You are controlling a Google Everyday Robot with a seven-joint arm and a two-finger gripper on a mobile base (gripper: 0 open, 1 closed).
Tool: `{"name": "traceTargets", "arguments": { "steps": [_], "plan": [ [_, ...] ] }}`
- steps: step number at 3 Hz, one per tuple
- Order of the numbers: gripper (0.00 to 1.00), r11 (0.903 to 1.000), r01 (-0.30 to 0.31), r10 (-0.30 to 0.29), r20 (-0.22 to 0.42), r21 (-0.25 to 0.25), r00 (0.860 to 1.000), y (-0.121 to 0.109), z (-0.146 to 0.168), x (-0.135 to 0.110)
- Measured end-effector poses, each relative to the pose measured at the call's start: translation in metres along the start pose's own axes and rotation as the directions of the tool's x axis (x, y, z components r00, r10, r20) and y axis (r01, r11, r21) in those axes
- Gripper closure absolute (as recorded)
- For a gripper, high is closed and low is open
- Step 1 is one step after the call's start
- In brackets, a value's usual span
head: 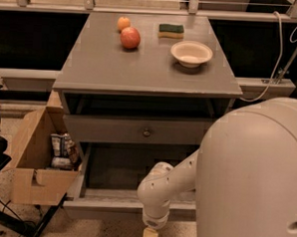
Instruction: Open middle drawer
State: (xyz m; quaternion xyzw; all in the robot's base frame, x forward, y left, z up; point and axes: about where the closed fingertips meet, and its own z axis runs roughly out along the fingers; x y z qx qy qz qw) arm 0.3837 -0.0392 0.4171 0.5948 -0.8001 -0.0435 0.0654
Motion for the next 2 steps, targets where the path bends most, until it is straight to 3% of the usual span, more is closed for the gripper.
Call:
{"name": "traceTargets", "arguments": {
  "steps": [2],
  "plan": [
    [0.00,1.0000,0.000,0.000,0.000,0.000,1.000,0.0000,0.0000,0.0000]
  ]
}}
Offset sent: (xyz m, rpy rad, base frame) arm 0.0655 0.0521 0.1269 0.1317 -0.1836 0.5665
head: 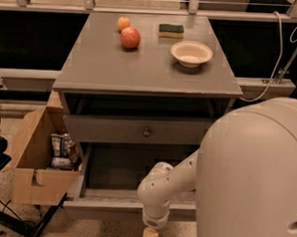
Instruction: Open middle drawer
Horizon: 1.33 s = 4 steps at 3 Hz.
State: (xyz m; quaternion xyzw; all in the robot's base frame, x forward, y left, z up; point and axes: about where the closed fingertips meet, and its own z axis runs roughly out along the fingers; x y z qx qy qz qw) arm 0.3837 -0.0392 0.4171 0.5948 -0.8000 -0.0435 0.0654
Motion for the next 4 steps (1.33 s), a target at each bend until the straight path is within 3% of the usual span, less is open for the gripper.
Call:
{"name": "traceTargets", "arguments": {
  "steps": [4],
  "plan": [
    [0.00,1.0000,0.000,0.000,0.000,0.000,1.000,0.0000,0.0000,0.0000]
  ]
}}
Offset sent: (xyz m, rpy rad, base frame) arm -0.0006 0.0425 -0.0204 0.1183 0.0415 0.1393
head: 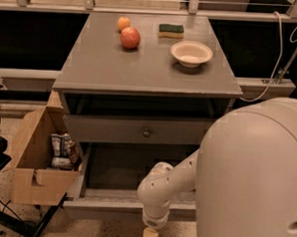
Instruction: Open middle drawer
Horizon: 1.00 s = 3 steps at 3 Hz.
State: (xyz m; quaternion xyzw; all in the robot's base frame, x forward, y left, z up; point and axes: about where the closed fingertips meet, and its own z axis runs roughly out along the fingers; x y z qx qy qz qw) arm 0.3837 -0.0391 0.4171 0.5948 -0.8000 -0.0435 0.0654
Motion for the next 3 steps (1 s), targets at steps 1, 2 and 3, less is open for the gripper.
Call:
{"name": "traceTargets", "arguments": {
  "steps": [1,2,3],
  "plan": [
    [0.00,1.0000,0.000,0.000,0.000,0.000,1.000,0.0000,0.0000,0.0000],
    [0.00,1.0000,0.000,0.000,0.000,0.000,1.000,0.0000,0.0000,0.0000],
    [0.00,1.0000,0.000,0.000,0.000,0.000,1.000,0.0000,0.0000,0.0000]
  ]
}}
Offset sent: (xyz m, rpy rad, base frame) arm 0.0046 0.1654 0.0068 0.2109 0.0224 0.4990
